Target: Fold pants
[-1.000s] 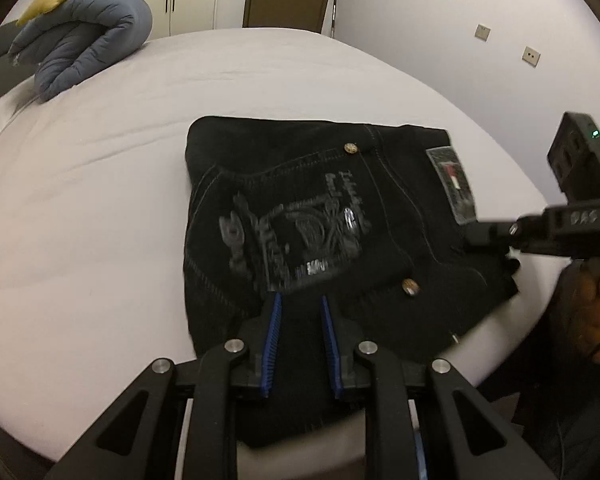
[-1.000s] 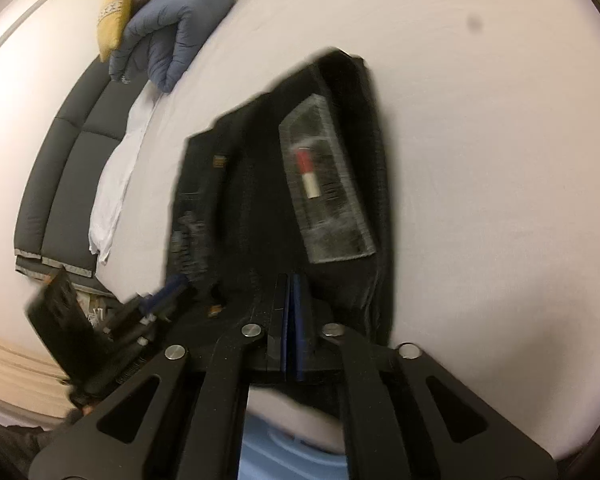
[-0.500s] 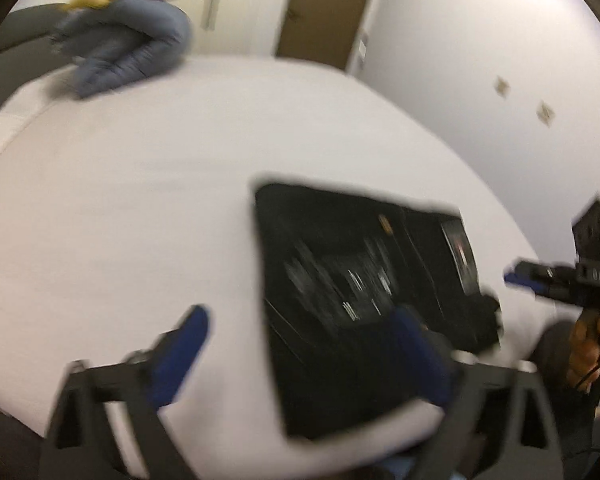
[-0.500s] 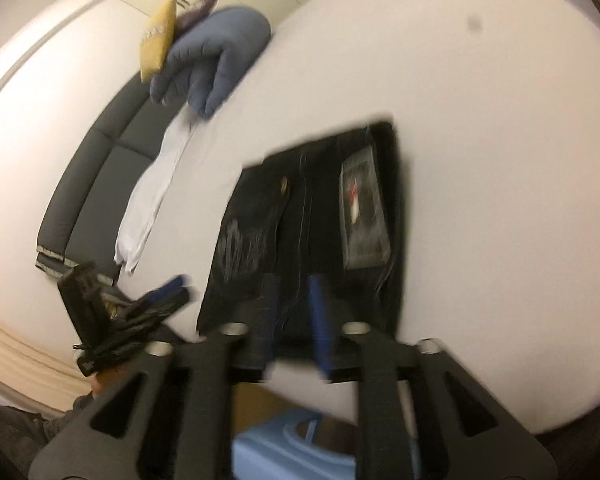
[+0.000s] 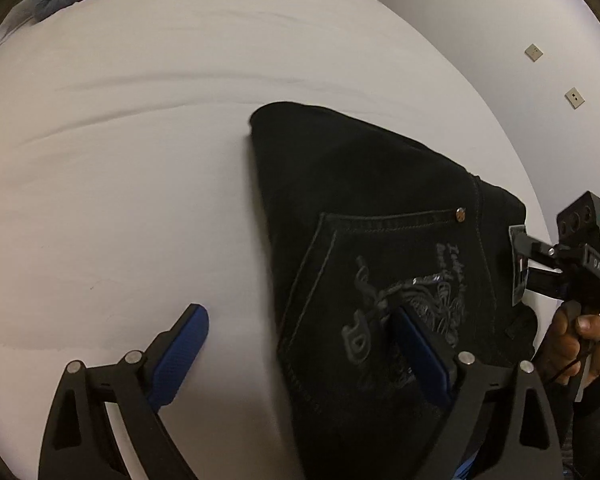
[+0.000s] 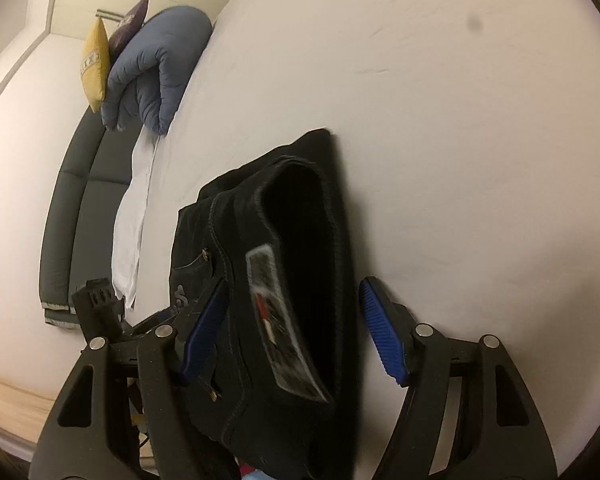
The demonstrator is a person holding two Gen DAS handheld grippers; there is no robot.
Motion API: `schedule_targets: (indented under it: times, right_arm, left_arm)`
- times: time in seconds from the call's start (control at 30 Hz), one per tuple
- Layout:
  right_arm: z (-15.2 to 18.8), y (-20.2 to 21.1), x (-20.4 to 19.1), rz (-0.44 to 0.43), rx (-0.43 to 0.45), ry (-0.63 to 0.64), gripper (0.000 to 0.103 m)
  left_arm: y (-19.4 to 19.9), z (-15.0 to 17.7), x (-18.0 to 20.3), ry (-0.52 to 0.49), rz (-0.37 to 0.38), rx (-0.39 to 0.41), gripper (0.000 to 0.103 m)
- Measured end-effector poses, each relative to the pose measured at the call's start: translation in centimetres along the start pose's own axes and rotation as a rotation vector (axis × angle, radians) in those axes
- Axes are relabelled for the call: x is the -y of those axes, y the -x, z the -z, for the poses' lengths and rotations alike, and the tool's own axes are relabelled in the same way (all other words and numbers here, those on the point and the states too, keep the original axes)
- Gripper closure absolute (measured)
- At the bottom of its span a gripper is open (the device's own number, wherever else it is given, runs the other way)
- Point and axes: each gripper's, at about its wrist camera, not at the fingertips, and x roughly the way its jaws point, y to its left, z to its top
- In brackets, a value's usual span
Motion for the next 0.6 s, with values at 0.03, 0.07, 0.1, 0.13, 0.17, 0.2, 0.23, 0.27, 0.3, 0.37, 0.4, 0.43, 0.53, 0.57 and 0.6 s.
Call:
schedule_targets:
  times: [0.03, 0.07, 0.1, 0.13, 0.17, 0.2, 0.23, 0.27, 0.3, 0.37, 0.4, 0.43, 0.53, 0.57, 0.6]
  right_arm:
    - [-0.1, -0.4, -0.3, 0.01, -0.008, 0.016, 0.045]
    - [-0.3, -0.8, -0.5, 0.021, -0.017, 0.026, 0.05]
    - [-0.6, -1.2, -0.4, 0.034, -0.021, 0.023, 0.064]
    - [-0.6, -1.3, -0.3, 0.038, -0.023, 0.021, 0.069]
    - [-0.5, -1.2, -0.7, 0.056, -0.016, 0.04, 0.071]
    - [-0.3, -1.4, -1.3, 0.077, -0.008, 0.069, 0.075]
    - [-0.5, -1.3, -2.0, 0.099, 0.0, 0.098, 0.08]
    - [-0.4, -1.1, -2.7, 0.117, 0.01, 0.127, 0.082]
    - [-0.4, -0.7, -3.4, 0.125, 0.022, 0.145, 0.084]
    - [-0.7, 0.5, -4.8, 0.115, 0.04, 0.174, 0.086]
    - [-0.8, 1.2, -6.0, 0.107, 0.05, 0.2, 0.087]
    - [-1.1, 1.7, -7.1, 0.1, 0.061, 0.226, 0.087]
    - [-3.0, 3.9, -9.6, 0.066, 0.098, 0.261, 0.087]
    - [-4.1, 4.4, -10.0, 0.047, 0.112, 0.257, 0.087]
    - [-5.4, 4.9, -10.3, 0.038, 0.13, 0.259, 0.087]
  left_arm:
    - [-0.1, -0.2, 0.2, -0.001, 0.006, -0.005, 0.023]
    - [-0.2, -0.6, 0.5, -0.003, 0.014, -0.008, 0.03]
    - [-0.3, -0.9, 0.7, -0.001, 0.035, -0.017, 0.049]
    - [-0.4, -1.2, 1.0, 0.007, 0.046, -0.028, 0.055]
    - [-0.4, -1.3, 1.2, 0.004, 0.031, -0.029, 0.057]
    - [-0.5, -1.4, 1.6, -0.008, 0.017, -0.032, 0.061]
    - [-0.4, -1.4, 1.9, -0.017, 0.009, -0.028, 0.067]
    - [-0.3, -1.4, 2.3, -0.023, 0.007, -0.018, 0.071]
    - [0.0, -1.5, 2.6, -0.026, 0.007, -0.006, 0.077]
    - [1.0, -1.8, 3.0, -0.016, 0.013, 0.022, 0.082]
    - [1.8, -2.1, 3.4, -0.018, 0.012, 0.042, 0.083]
    - [2.3, -2.4, 4.1, -0.026, 0.008, 0.065, 0.083]
    - [5.0, -4.6, 5.3, -0.05, -0.006, 0.143, 0.083]
    - [5.7, -5.7, 5.5, -0.054, -0.003, 0.166, 0.083]
    - [6.2, -6.9, 5.6, -0.057, -0.003, 0.19, 0.083]
